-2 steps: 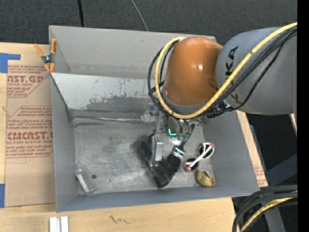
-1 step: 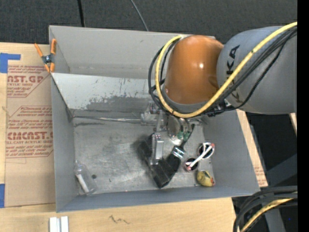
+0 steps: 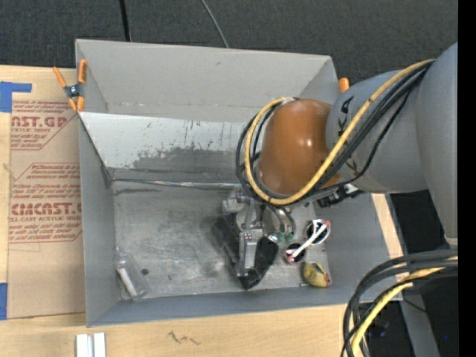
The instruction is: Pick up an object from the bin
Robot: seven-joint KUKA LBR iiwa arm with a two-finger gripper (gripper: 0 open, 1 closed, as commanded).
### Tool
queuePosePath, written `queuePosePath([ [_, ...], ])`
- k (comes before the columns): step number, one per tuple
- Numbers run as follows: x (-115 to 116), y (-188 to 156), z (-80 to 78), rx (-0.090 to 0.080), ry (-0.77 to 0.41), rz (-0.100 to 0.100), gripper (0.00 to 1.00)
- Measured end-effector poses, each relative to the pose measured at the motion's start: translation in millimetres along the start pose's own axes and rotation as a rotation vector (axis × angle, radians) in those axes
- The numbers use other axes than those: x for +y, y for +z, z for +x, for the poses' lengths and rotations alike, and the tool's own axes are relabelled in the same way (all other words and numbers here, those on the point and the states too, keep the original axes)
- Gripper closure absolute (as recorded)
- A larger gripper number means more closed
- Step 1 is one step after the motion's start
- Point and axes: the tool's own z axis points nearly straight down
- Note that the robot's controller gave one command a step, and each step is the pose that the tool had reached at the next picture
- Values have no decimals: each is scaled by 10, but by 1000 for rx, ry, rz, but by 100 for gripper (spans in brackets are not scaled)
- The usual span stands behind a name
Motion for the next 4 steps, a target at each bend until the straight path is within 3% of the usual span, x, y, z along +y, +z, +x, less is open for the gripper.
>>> queuePosePath([
  [1,-150,66,7,2,-17,1,0],
  [2,-247,81,-24,3,93,0,0],
  [3,-230,443,-189,-66,140,-2,0],
  [4,-196,516,-104,-32,134,-3,100],
])
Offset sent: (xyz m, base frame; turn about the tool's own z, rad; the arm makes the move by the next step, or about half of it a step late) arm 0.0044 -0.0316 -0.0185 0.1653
